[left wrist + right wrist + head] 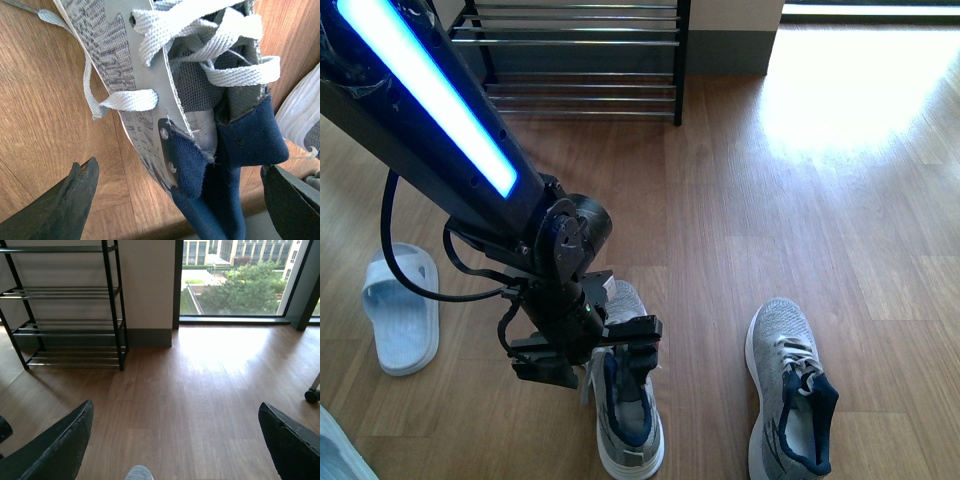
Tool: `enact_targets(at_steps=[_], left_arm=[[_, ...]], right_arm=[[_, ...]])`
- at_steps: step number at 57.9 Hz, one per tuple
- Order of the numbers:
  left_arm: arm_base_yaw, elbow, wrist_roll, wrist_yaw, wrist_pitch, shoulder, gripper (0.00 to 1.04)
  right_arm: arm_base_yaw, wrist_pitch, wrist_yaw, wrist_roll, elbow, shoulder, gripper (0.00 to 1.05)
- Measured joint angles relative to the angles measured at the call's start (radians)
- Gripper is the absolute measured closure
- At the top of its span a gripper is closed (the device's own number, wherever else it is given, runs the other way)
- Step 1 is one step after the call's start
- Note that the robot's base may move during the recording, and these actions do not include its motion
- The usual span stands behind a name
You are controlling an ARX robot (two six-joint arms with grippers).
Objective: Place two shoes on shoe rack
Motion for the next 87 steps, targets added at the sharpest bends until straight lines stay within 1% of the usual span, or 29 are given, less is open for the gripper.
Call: enact_targets(at_steps=[11,14,20,31,35,45,71,77,87], left_arm=[[0.005,-0.004,0.001,-0.014,-0.006,0.002,0.09],[0.006,0.003,0.008,-0.035,-0.016,0.008,0.09],[0.013,0.021,0.009,-0.033,-0.016,0.034,0.09],[0.03,0.037,0.022,-0.077,-0.034,0.063,0.09],[0.03,0.036,0.02,-0.056,-0.029,0.063,0.09],[0.023,0.021,0.016,-0.056,-0.025,0.048,0.09],[0.024,-0.056,0.016,-0.096,0.001,-0.032,0.09],[0.026,-0.017,0.017,-0.089,0.007,-0.001,0.09],[0.026,0.066,0.035,-0.107,-0.022,0.087,0.09]], right_arm=[[0.0,0.0,0.0,0.0,0.0,0.0,0.09],[0.0,0.0,0.0,0.0,0.0,0.0,0.09],[0.0,0.0,0.0,0.0,0.0,0.0,0.09],[0.0,0.0,0.0,0.0,0.0,0.0,0.09],[0.0,0.0,0.0,0.0,0.0,0.0,0.09],[0.0,0.0,0.0,0.0,0.0,0.0,0.09],[0.0,0.0,0.0,0.0,0.0,0.0,0.09],[0.0,0.0,0.0,0.0,0.0,0.0,0.09],[0.0,0.0,0.0,0.0,0.0,0.0,0.09]])
